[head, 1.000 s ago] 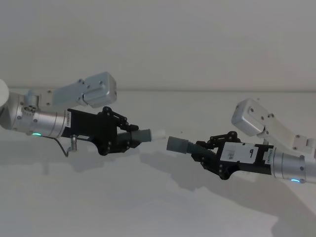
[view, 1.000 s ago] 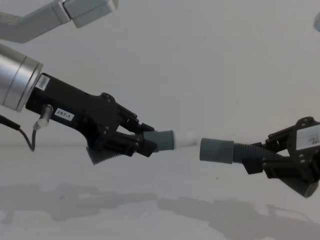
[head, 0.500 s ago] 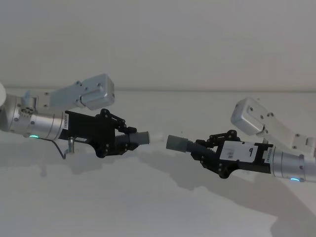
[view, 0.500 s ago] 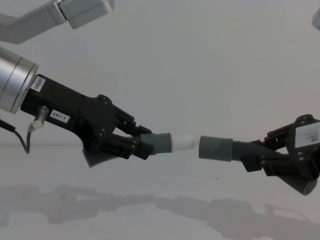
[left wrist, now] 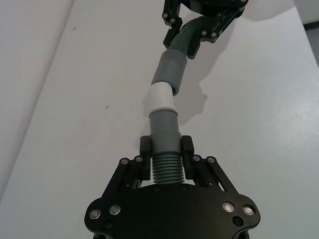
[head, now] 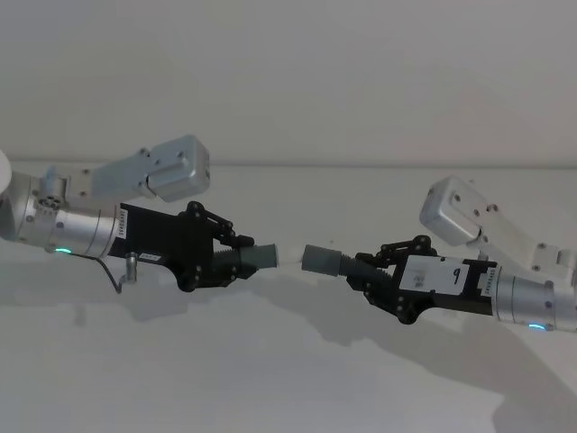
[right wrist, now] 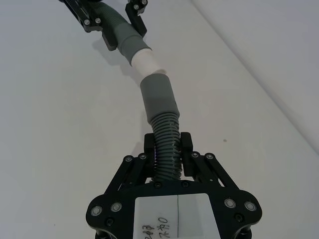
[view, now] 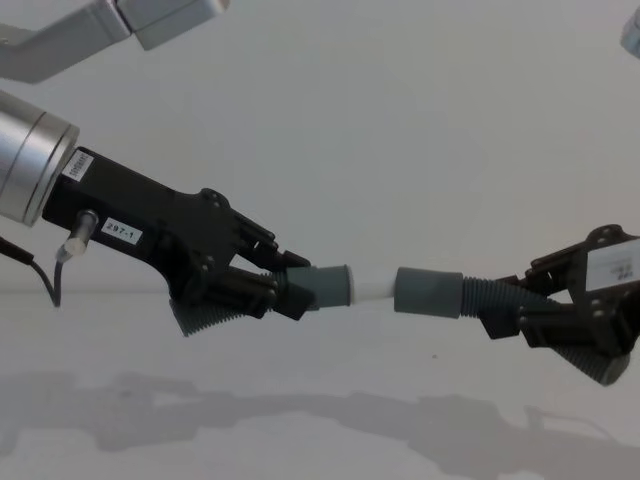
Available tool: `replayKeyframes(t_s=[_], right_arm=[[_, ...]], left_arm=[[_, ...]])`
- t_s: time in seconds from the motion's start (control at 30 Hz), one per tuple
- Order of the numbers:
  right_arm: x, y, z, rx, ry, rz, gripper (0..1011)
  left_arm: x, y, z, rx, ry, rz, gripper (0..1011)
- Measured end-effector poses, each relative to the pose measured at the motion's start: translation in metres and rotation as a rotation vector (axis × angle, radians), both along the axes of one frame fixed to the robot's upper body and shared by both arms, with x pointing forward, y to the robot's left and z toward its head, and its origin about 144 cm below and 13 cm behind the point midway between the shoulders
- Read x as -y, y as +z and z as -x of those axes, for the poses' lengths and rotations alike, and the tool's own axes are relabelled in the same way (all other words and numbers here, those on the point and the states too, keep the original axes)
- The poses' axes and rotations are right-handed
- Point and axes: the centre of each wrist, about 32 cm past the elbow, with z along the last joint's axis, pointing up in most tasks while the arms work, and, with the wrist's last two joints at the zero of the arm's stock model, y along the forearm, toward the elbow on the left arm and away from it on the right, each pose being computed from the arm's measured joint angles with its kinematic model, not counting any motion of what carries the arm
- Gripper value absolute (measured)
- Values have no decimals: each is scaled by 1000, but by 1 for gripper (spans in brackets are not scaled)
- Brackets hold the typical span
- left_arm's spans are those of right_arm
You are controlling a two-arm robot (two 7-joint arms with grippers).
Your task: Use both hands to pick up one end of the pipe from the table, align the ends, and insert them.
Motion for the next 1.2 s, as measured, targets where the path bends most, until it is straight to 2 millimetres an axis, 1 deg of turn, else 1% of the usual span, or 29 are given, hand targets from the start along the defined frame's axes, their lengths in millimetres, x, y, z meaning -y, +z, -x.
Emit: replayKeyframes(t_s=[0.8, 1.2], right_arm=[[-3, 10, 6, 37, 51, -13, 289], [-4, 11, 7, 39, 62, -15, 287]], left_arm=[[7, 1, -1, -22, -46, -14, 351], [8, 2, 0, -21, -52, -17, 351]])
